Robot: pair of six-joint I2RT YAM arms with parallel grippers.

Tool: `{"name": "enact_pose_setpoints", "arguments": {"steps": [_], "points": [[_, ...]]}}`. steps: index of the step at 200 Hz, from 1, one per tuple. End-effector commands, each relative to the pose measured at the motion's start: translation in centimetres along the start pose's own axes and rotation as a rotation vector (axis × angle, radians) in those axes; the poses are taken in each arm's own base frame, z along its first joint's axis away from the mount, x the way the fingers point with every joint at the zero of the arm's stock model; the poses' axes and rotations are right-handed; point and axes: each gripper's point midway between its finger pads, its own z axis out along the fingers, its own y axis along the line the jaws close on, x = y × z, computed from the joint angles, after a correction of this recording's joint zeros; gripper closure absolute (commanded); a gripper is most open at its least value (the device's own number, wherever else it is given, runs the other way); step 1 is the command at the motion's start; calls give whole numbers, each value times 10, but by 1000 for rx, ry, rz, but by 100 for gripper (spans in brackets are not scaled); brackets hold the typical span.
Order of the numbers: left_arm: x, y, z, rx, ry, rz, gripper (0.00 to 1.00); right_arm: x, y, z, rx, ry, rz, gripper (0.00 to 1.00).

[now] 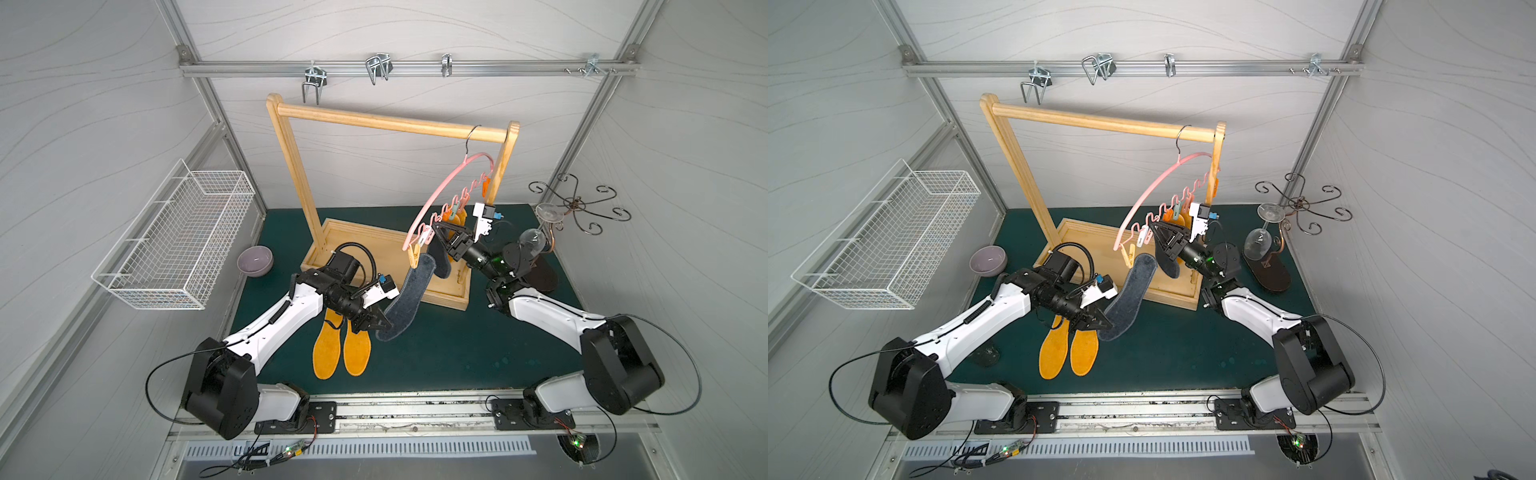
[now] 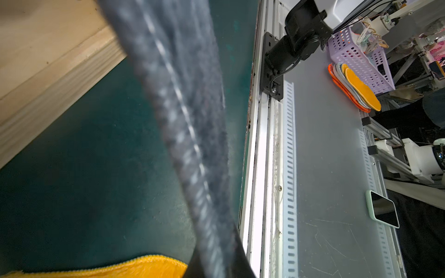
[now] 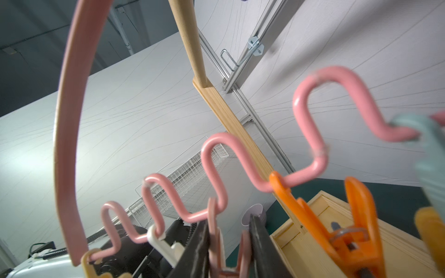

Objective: Take the shoe insoles off the hanger
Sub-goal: Open the clamp at the hanger, then move the clothesline to the center of the board.

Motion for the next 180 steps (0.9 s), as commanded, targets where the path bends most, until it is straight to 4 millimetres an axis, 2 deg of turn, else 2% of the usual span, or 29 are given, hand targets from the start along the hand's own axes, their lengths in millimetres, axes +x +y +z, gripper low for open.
{"name": "enact_pose_setpoints", "arguments": {"steps": [1,38,84,123,148,180], "points": [[-4,7,3,-20,-8,63,100,12,-1,-8,-28,4,-13,66],[-5,7,3,-14,-10,62,100,33,-6,-23,-14,44,5,58],[-7,5,2,-9,-16,63,100,64,-11,-59,43,90,-12,48],[-7,4,2,-4,-18,61,100,82,-11,-80,68,120,-19,43],[-8,3,2,3,-19,53,100,95,-4,-86,56,145,-23,41],[-8,4,3,5,-21,51,100,128,20,-83,0,201,-74,36]]}}
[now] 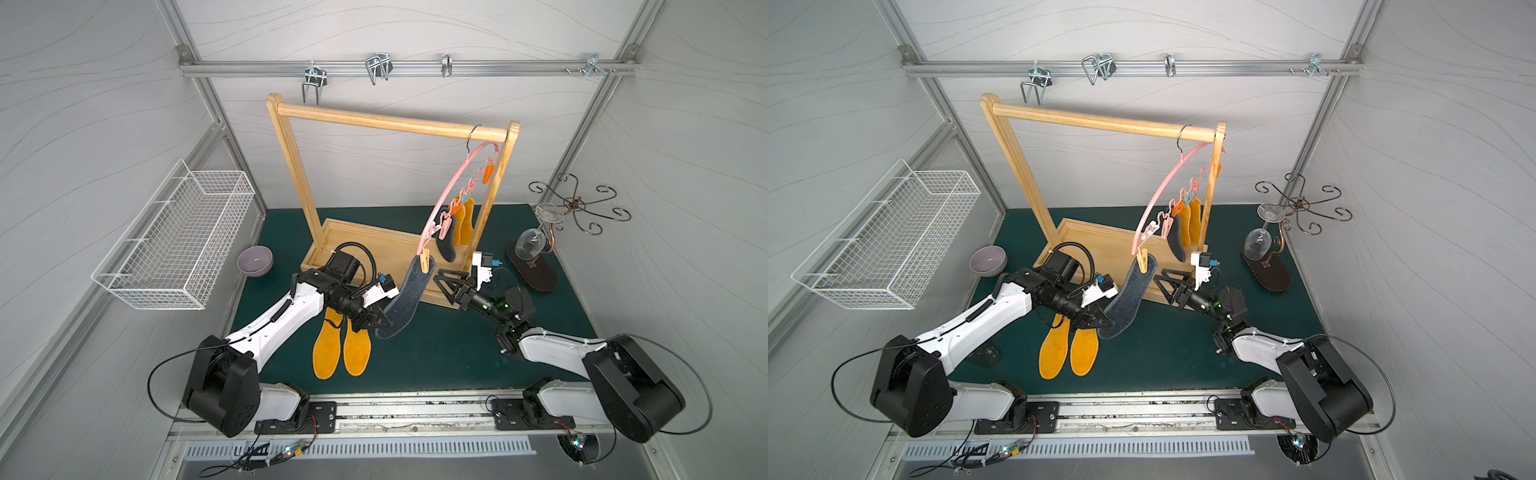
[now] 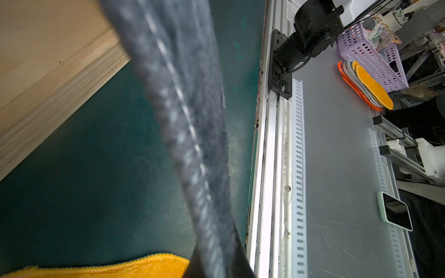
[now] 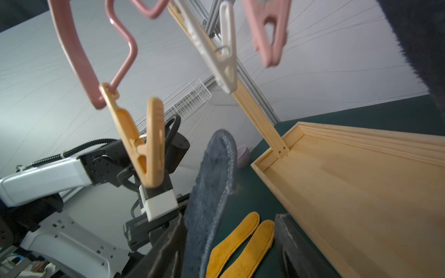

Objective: Take the shoe insoles off the hanger
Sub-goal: Move the clothesline to the center of the board.

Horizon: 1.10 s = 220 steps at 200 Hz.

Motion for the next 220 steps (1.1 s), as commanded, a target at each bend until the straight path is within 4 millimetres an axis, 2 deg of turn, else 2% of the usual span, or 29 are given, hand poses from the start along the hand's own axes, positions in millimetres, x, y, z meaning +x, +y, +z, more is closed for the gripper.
{"name": "enact_pose_setpoints", "arguments": {"steps": [1,37,63,105,153,200,220], "points": [[-7,-1,2,20,-25,38,100,12,20,4,-46,11,-83,36],[-8,-3,0,24,-31,43,100,34,23,9,-33,42,-73,33],[-9,-5,0,32,-33,39,100,41,23,14,-17,45,-60,32],[-10,-4,1,37,-40,34,100,50,18,35,25,37,3,36],[-12,-3,1,30,-46,31,100,56,26,46,4,48,5,57],[-11,3,2,3,-38,19,100,60,35,49,-39,71,-2,87],[-8,9,2,-29,-20,14,98,64,35,50,-48,90,0,90]]}}
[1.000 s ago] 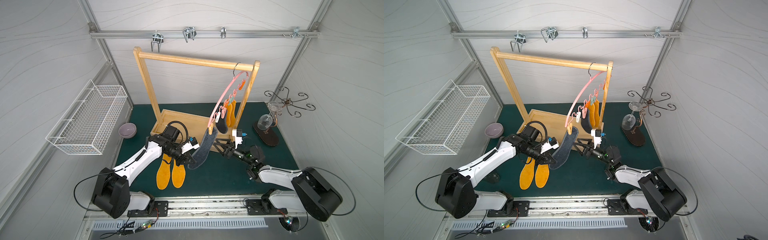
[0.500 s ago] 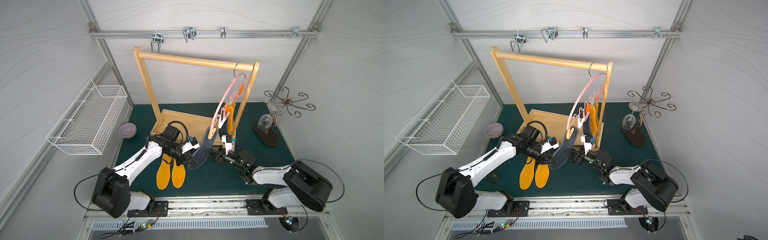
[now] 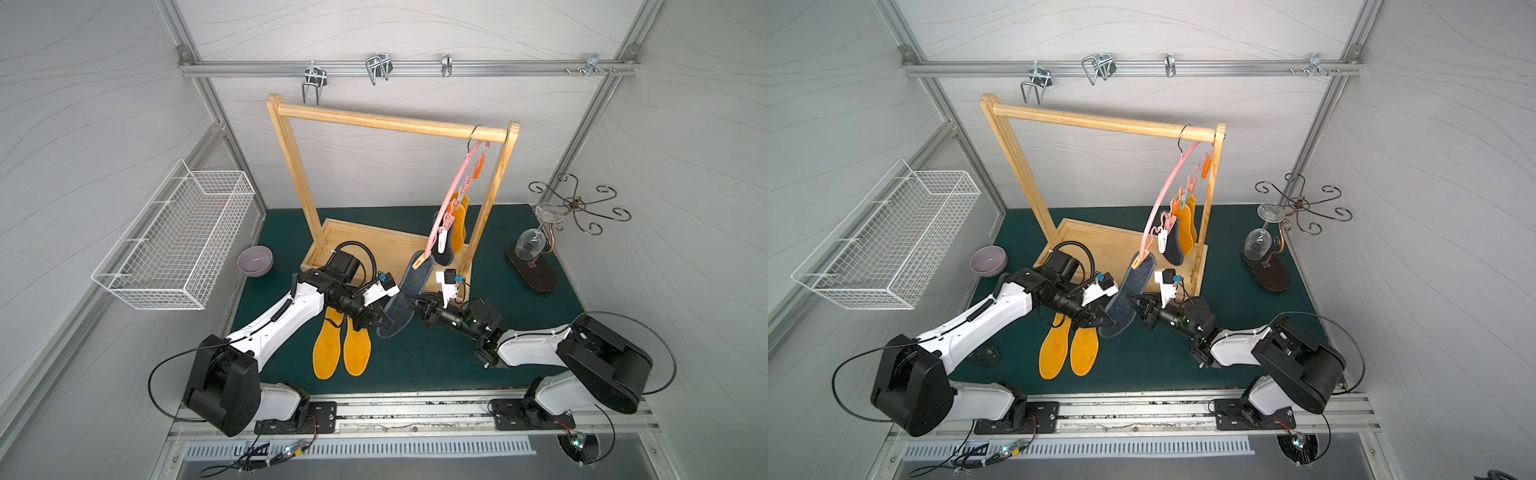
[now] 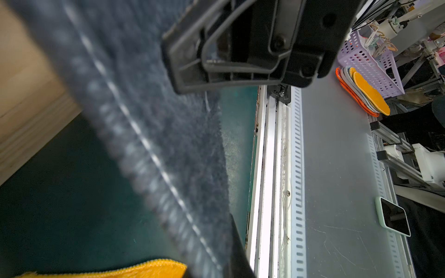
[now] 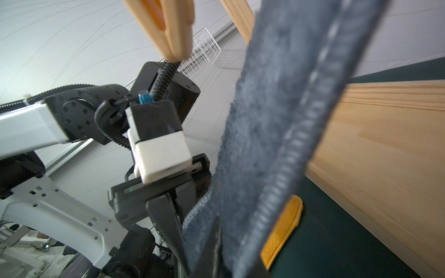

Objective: Take the shoe insoles off the hanger
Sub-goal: Move the clothesline to the center of the board.

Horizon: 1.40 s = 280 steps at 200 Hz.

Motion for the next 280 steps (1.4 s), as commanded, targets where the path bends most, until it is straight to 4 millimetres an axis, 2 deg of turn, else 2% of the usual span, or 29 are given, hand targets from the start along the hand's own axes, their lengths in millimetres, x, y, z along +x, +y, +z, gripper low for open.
{"name": "enact_pose_setpoints", "arguments": {"steps": [1,21,33,53,70,90,122,156,209,241,280], "points": [[-4,7,1,-29,-2,28,98,-2,10,6,-46,1,-14,90],[0,14,1,-54,31,16,92,7,8,8,-53,36,-14,94],[2,16,0,-64,42,12,82,11,4,7,-43,47,-9,95],[2,23,-5,-74,21,-12,72,19,8,9,-71,95,-25,100],[2,32,-13,-98,1,-44,67,25,17,14,-113,143,-49,100],[1,43,-27,-131,-52,-84,62,38,12,18,-85,210,-54,100],[2,57,-47,-208,-106,-109,58,53,1,17,-22,316,-87,100],[9,77,-61,-328,-125,-116,55,73,-5,12,49,507,-174,99],[26,119,-83,-544,-87,-182,56,90,-1,6,50,666,-252,98],[33,132,-98,-618,-120,-213,56,104,0,4,23,760,-223,94],[41,137,-108,-665,-128,-225,56,113,-5,12,30,757,-150,93]]}}
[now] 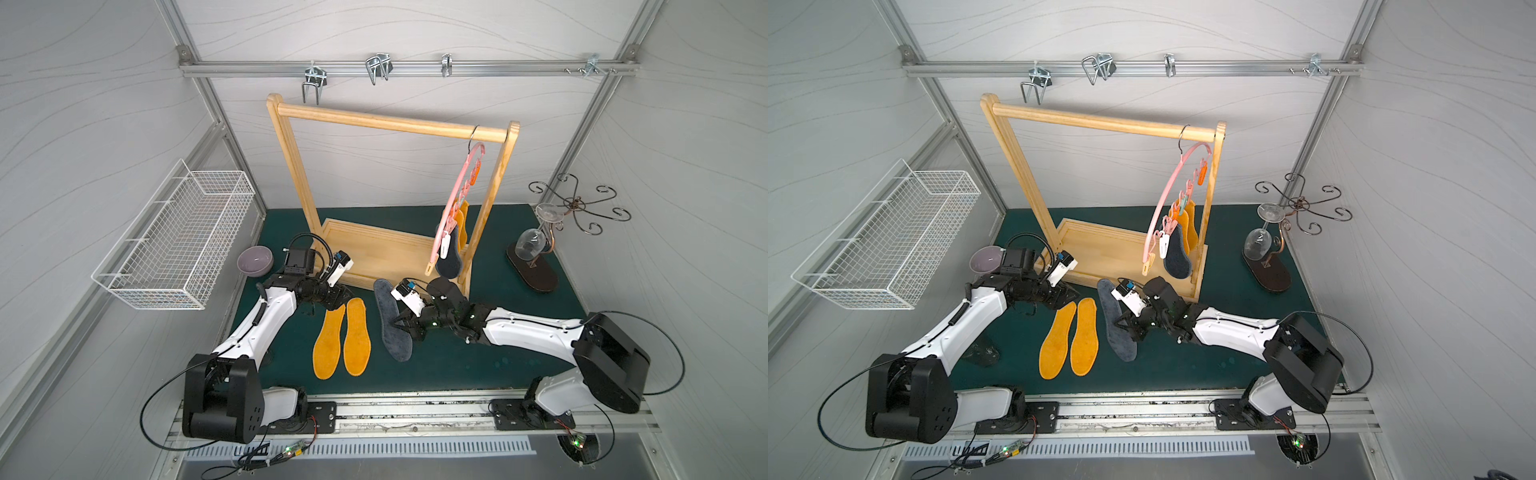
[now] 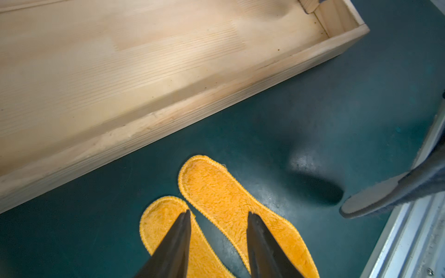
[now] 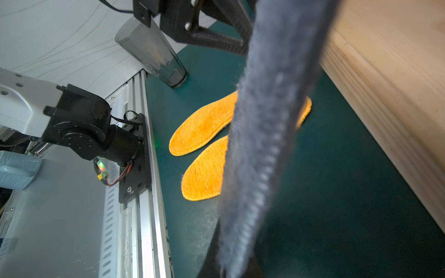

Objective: Take the shoe insoles off the hanger
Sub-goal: Move the clothesline to the center of the board.

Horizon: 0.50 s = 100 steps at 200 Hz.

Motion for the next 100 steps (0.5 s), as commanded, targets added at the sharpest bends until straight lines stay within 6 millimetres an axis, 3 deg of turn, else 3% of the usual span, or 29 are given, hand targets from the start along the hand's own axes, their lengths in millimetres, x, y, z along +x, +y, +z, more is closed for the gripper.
{"name": "enact_pose_setpoints", "arguments": {"steps": [1,42,100], "points": [[-10,11,-8,-58,-53,22,56,12,3,11,-38,52,49,93],[-12,10,-13,-54,-67,16,56,16,-10,29,-17,67,202,98],[-12,7,-14,-37,-66,12,57,31,-26,42,32,95,256,96]]}}
